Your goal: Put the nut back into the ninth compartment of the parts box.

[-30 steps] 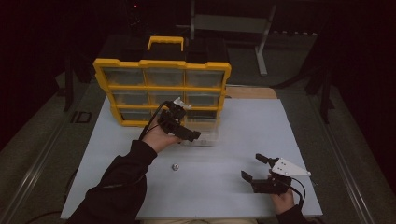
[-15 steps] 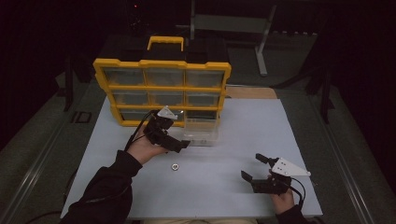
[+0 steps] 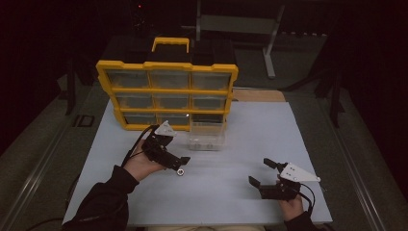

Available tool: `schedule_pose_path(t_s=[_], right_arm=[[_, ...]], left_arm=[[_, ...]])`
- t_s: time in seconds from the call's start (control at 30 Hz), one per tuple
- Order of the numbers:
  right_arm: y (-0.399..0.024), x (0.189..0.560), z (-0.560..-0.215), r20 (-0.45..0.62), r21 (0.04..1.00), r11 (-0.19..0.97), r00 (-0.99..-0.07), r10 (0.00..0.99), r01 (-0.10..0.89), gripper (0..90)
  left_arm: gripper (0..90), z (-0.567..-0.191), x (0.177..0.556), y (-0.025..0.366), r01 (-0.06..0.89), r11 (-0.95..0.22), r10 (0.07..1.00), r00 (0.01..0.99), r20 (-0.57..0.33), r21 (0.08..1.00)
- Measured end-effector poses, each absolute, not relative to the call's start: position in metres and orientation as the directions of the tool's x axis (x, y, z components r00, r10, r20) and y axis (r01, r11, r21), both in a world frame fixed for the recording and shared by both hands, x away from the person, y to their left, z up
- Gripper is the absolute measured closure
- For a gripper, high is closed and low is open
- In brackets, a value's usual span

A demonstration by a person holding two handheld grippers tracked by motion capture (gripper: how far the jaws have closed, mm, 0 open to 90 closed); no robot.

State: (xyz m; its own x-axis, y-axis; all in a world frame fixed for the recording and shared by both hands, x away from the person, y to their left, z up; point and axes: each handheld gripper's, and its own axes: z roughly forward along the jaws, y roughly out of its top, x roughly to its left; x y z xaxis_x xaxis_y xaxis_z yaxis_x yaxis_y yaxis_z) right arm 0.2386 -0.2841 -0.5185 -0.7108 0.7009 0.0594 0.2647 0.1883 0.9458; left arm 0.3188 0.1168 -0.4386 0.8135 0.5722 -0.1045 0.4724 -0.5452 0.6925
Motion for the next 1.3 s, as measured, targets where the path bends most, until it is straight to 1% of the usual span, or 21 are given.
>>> schedule_pose_path(t_s=[0.2, 0.53, 0.77, 0.93, 1.1, 1.17, 1.3], right_arm=[[-0.284, 0.238, -0.519, 0.063, 0.945, 0.187, -0.710, 0.701, 0.269, 10.8], [-0.283, 0.238, -0.519, 0.061, 0.944, 0.191, -0.711, 0.701, 0.269, 10.8], [-0.284, 0.238, -0.519, 0.062, 0.944, 0.190, -0.711, 0.701, 0.269, 10.7], [-0.284, 0.238, -0.519, 0.062, 0.944, 0.190, -0.710, 0.701, 0.270, 10.8], [-0.284, 0.238, -0.519, 0.061, 0.944, 0.191, -0.712, 0.700, 0.269, 10.7], [-0.284, 0.238, -0.519, 0.062, 0.944, 0.191, -0.712, 0.700, 0.269, 10.8], [-0.284, 0.238, -0.519, 0.060, 0.944, 0.192, -0.713, 0.699, 0.269, 10.7]], left_arm=[[0.0, -0.449, 0.310, 0.120, 0.456, -0.550, 0.551, 0.828, -0.106, 0.700], [0.0, -0.472, 0.301, 0.119, 0.452, -0.582, 0.521, 0.845, -0.117, 0.676], [4.8, -0.488, 0.299, 0.117, 0.449, -0.607, 0.500, 0.857, -0.124, 0.656], [12.8, -0.496, 0.300, 0.116, 0.447, -0.620, 0.493, 0.861, -0.122, 0.645], [17.1, -0.504, 0.301, 0.116, 0.439, -0.647, 0.487, 0.867, -0.106, 0.623], [22.7, -0.506, 0.301, 0.116, 0.437, -0.656, 0.481, 0.870, -0.105, 0.616], [27.8, -0.512, 0.304, 0.117, 0.443, -0.667, 0.485, 0.868, -0.102, 0.599]])
